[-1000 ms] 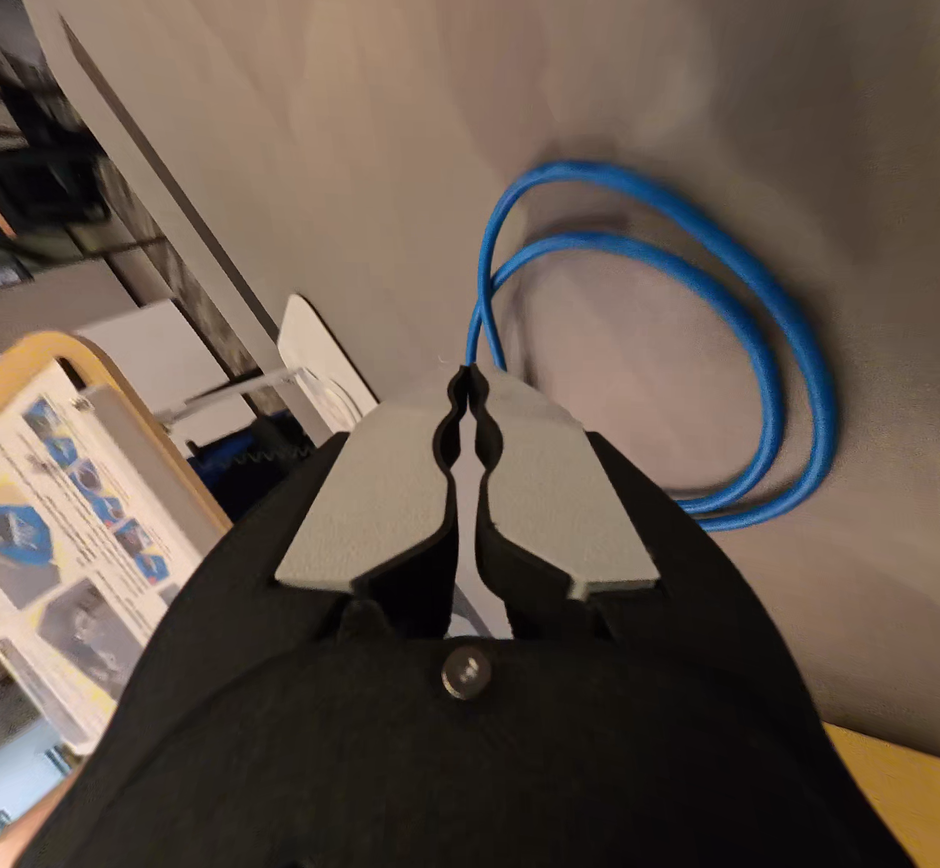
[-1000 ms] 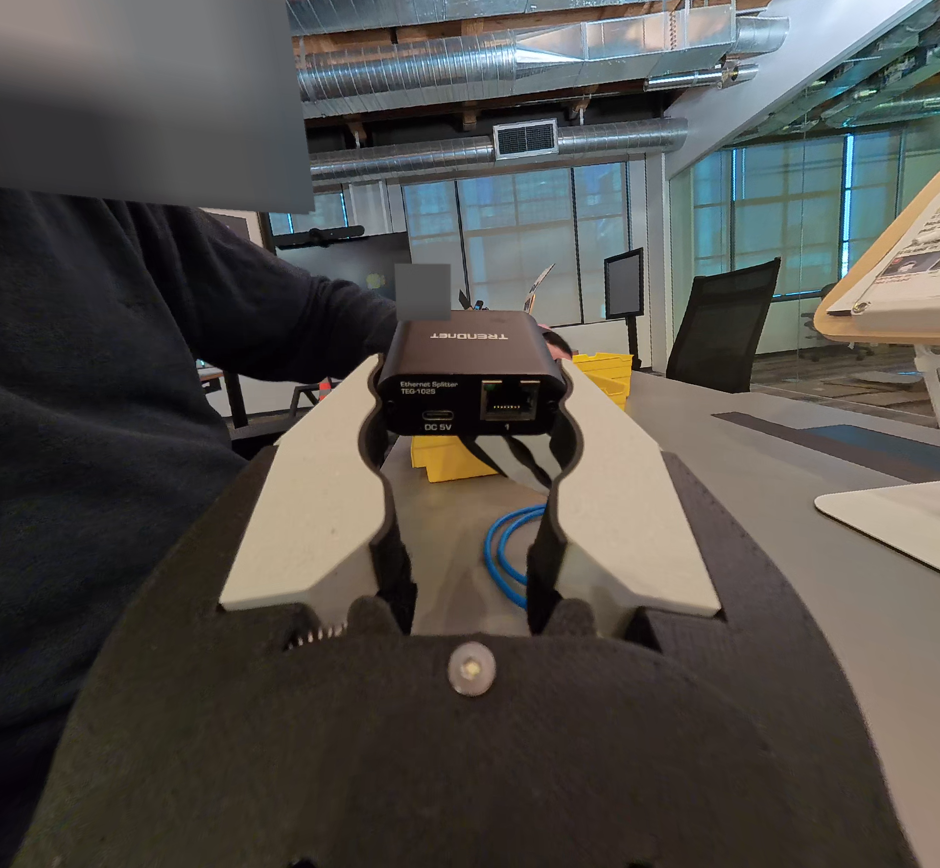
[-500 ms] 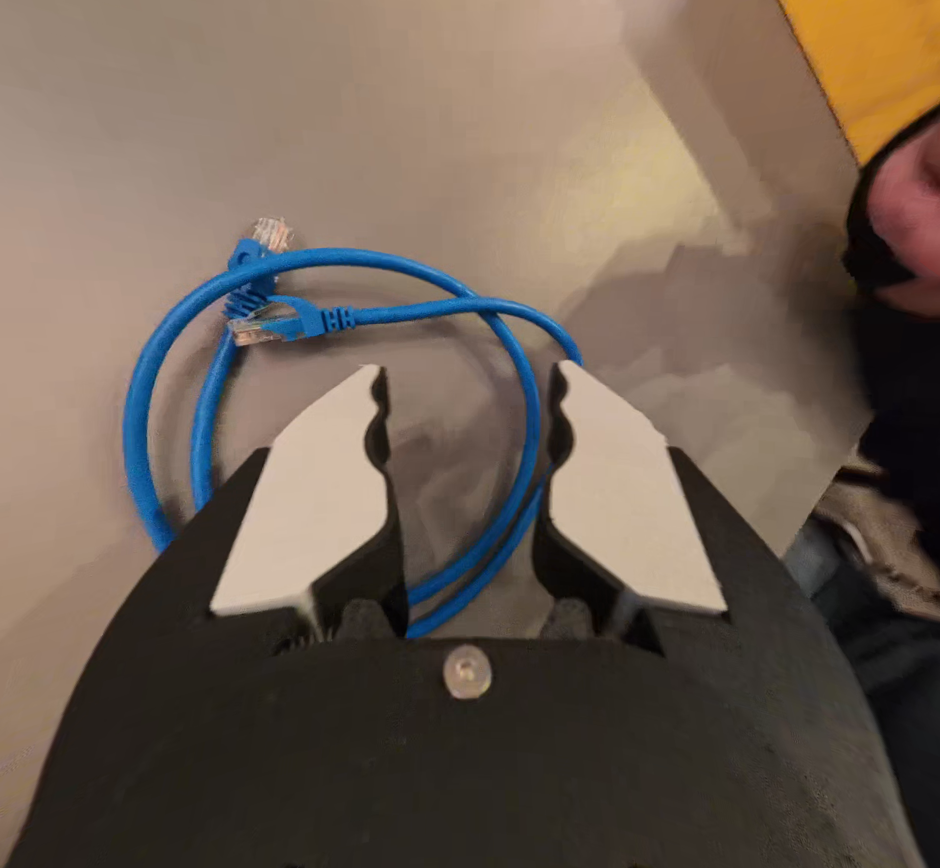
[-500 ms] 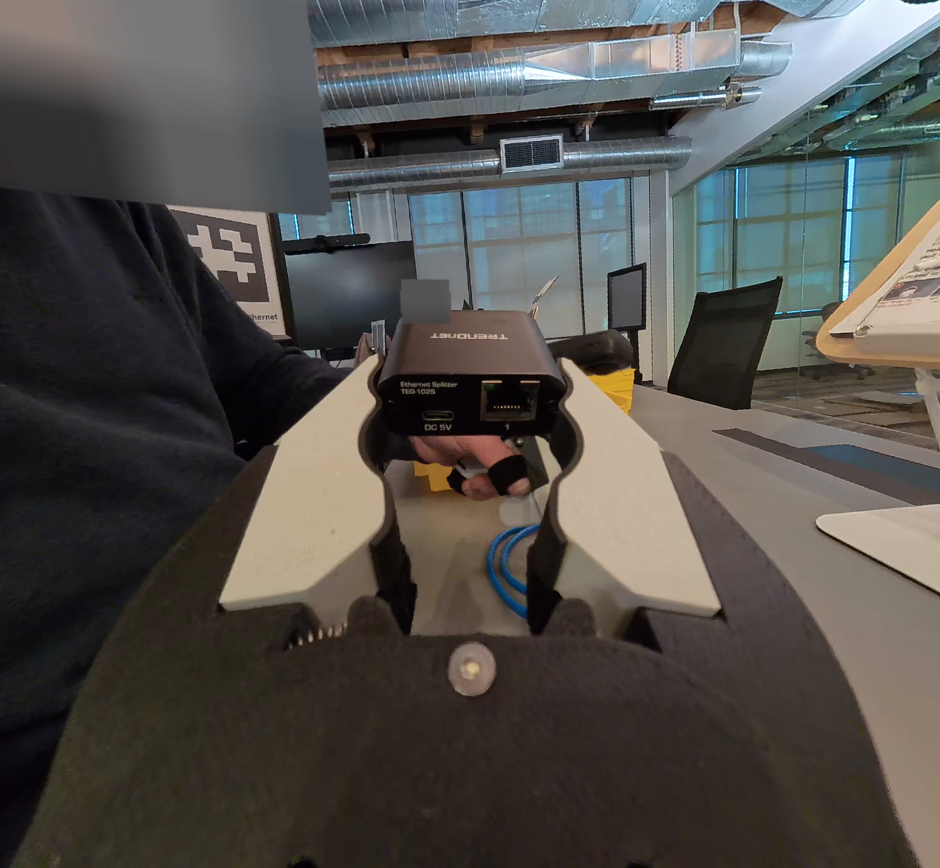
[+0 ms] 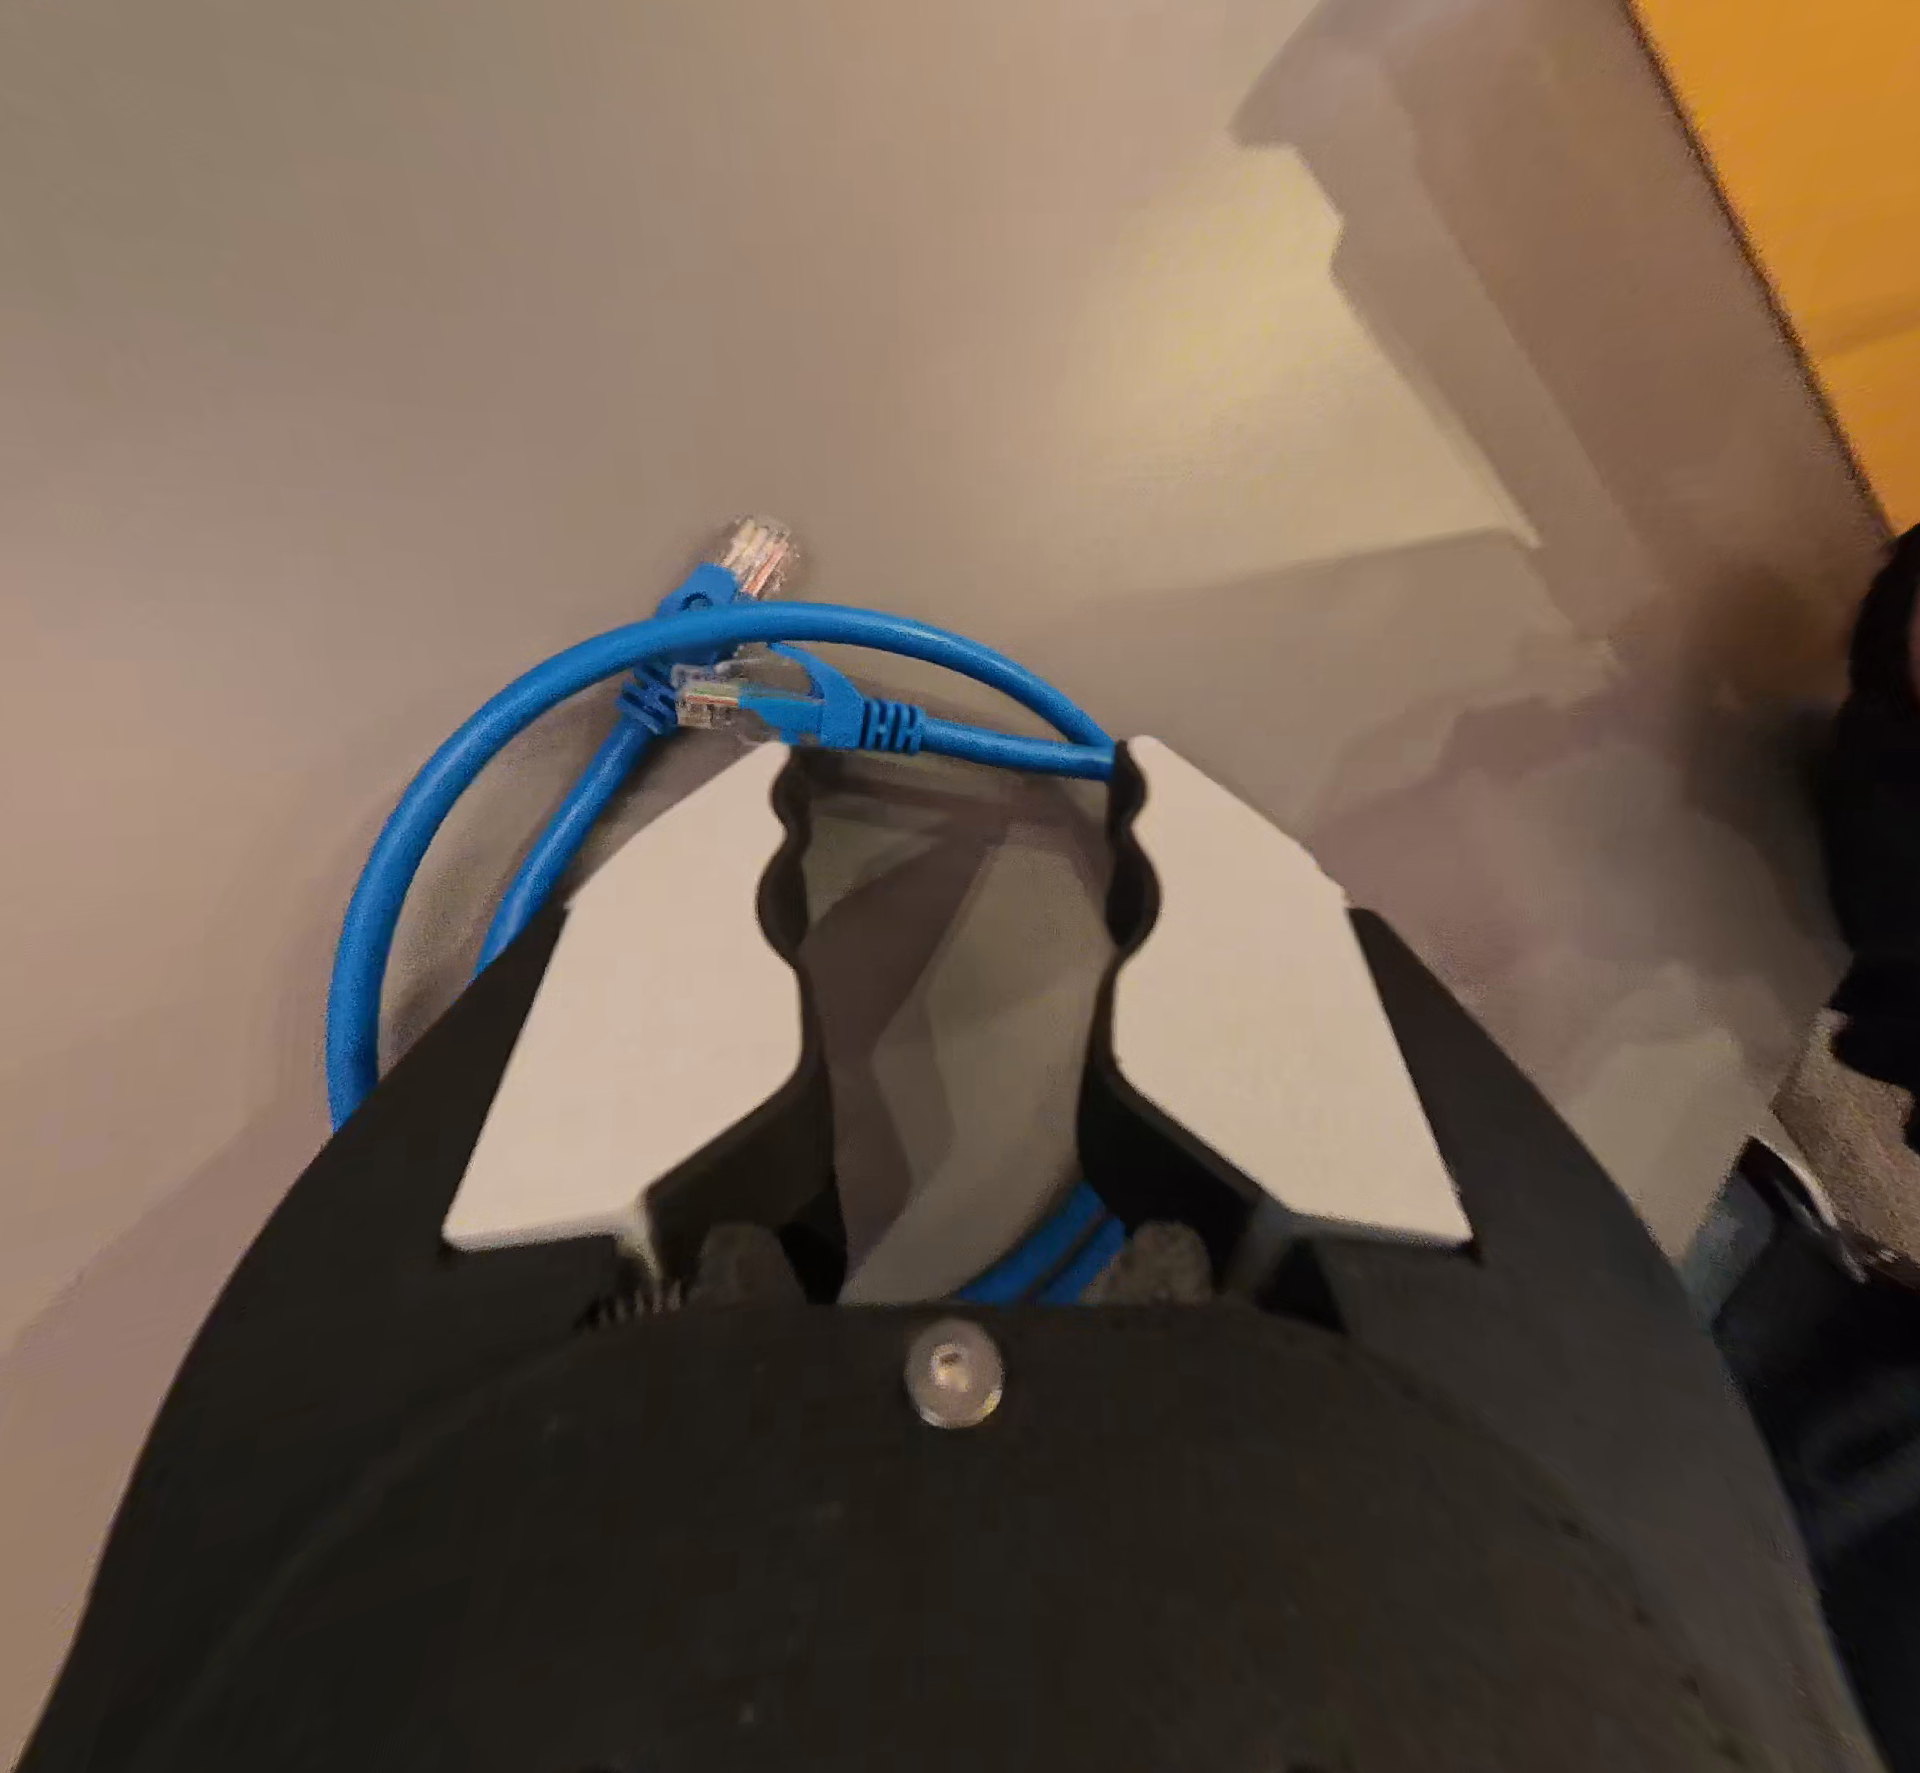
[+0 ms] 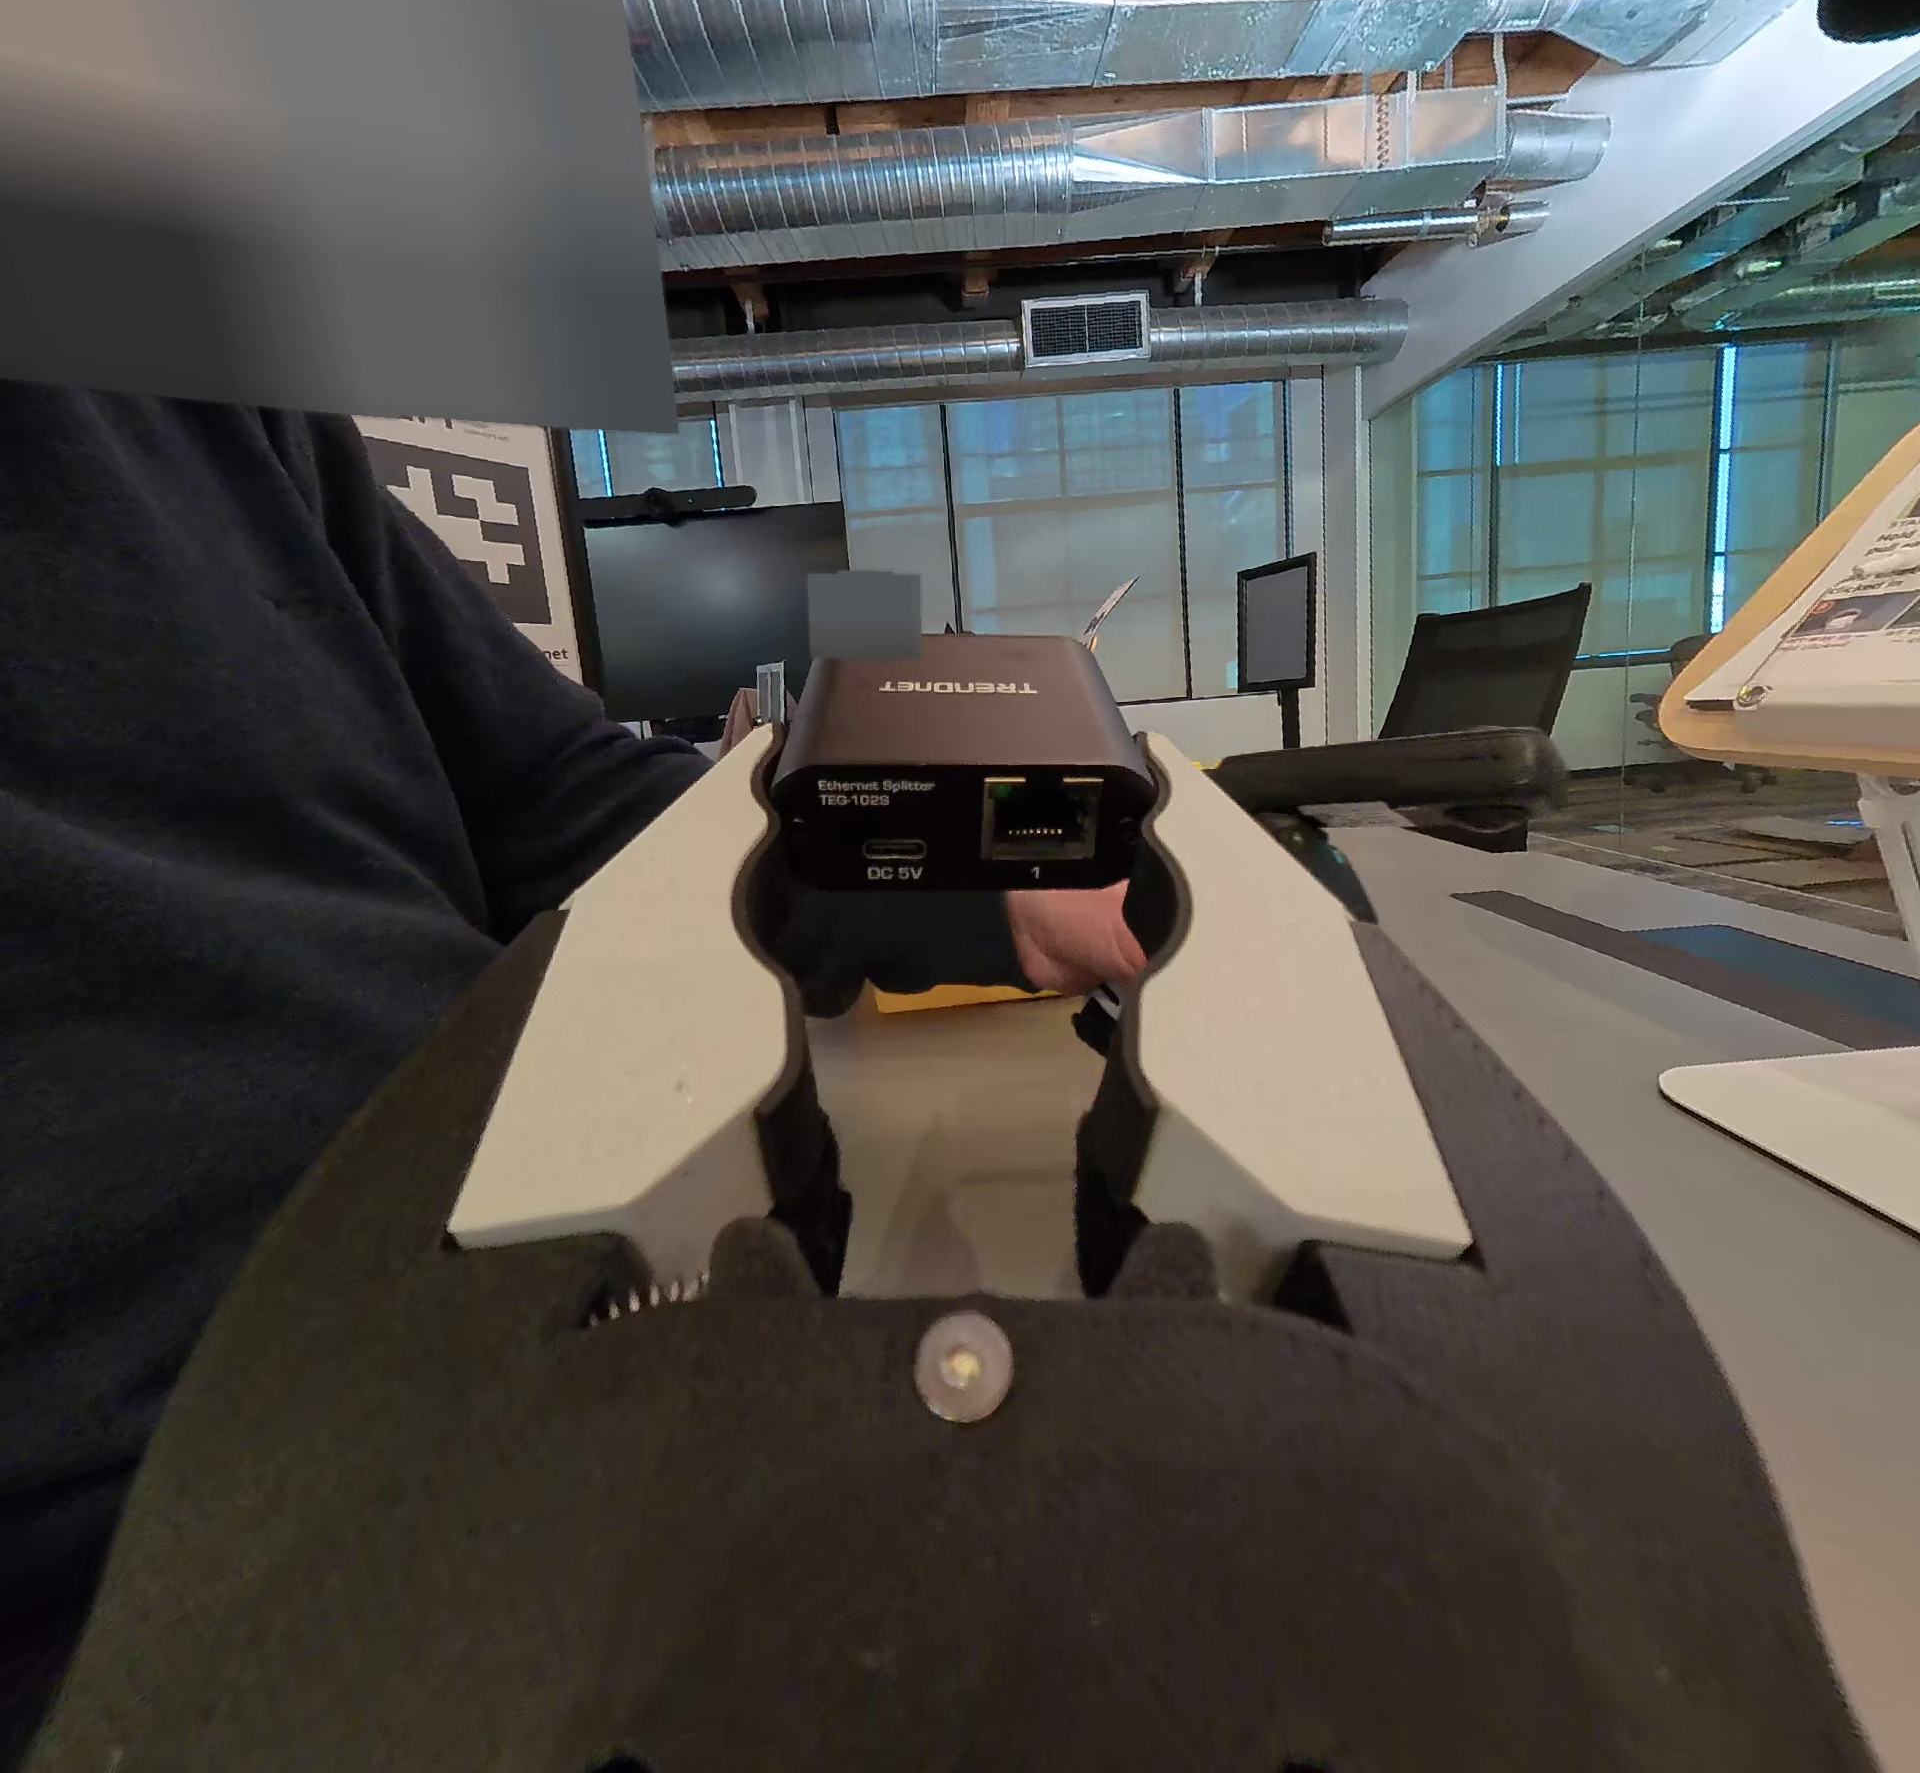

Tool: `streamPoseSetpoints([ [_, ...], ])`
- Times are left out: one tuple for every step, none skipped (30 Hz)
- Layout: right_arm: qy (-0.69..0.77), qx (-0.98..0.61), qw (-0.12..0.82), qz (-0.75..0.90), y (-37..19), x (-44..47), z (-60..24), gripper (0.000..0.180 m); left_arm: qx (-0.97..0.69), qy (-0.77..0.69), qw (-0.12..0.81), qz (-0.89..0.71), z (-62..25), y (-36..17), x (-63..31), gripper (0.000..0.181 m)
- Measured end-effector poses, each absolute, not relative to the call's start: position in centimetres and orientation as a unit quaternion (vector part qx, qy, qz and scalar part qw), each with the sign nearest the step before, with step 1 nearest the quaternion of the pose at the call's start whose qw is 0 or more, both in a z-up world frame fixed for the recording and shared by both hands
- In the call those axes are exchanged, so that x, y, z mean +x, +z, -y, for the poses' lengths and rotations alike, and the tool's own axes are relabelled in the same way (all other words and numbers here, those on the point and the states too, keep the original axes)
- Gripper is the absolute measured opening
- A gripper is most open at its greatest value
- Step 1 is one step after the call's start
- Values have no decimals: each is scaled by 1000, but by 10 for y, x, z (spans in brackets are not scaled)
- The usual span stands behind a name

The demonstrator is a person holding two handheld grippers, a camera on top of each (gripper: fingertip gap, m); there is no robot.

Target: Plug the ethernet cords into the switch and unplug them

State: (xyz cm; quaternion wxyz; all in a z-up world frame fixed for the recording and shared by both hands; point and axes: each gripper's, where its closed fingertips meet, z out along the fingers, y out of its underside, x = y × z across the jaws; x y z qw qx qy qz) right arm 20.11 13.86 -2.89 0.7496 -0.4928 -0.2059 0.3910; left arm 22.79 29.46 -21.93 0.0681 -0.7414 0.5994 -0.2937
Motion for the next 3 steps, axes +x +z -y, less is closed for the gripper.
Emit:
streamPoseSetpoints([
  [391,-492,750,206,-29,201,-138,63,-739,-300,61,-601,-292,-217,234,62],
  [391,-492,750,206,-28,201,-138,63,-738,-307,59,-598,-291,-214,240,67],
  [391,-492,750,206,-28,201,-138,63,-739,-311,59,-594,-290,-213,247,68],
])
